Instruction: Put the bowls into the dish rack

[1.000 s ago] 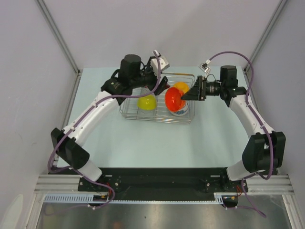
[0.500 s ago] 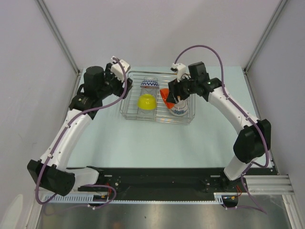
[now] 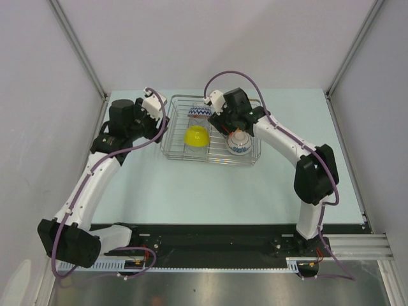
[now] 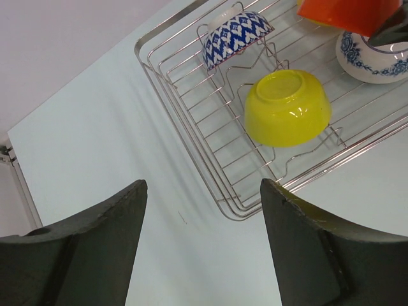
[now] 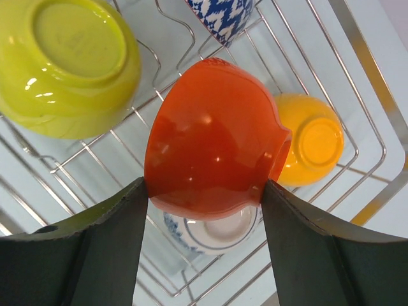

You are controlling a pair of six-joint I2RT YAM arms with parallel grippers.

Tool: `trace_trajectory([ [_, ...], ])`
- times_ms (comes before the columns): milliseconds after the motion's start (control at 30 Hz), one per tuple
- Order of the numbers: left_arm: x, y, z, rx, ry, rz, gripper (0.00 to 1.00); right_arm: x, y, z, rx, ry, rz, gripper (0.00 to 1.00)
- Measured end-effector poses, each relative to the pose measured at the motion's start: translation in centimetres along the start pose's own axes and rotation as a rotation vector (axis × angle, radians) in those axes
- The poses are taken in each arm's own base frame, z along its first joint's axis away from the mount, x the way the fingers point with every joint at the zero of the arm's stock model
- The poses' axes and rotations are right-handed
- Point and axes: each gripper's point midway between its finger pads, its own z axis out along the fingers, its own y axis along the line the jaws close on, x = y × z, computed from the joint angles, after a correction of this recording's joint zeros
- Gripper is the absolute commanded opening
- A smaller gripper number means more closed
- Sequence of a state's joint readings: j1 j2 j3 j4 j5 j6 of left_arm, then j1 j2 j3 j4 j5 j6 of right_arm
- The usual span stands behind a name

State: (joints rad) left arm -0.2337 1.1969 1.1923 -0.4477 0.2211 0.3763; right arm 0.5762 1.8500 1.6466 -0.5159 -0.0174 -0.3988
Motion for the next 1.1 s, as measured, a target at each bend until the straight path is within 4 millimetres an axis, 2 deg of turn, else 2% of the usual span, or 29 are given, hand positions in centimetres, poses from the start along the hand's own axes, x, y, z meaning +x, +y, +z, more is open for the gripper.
trace_trajectory([
  [233, 0.6, 0.2, -0.5, -0.005, -0.004, -0.005, 0.77, 1.0, -0.1, 3.8, 0.054, 0.042, -0.127, 0.00],
  [433, 0.9, 0.8, -0.9, -0.019, -0.010, -0.007, 0.77, 1.2, -0.3, 5.6, 0.099, 0.055, -0.209, 0.00],
  [800, 1.5, 0.9, -1.2, -0.019, -0.011, -0.016, 0.77, 0.5, -0.8, 6.3, 0.203, 0.059, -0.367, 0.00],
  [1100, 1.2, 1.0, -1.6, -0.022, -0.022, -0.014, 0.77, 2.1, -0.6, 6.9, 0.236, 0.104, -0.406, 0.00],
])
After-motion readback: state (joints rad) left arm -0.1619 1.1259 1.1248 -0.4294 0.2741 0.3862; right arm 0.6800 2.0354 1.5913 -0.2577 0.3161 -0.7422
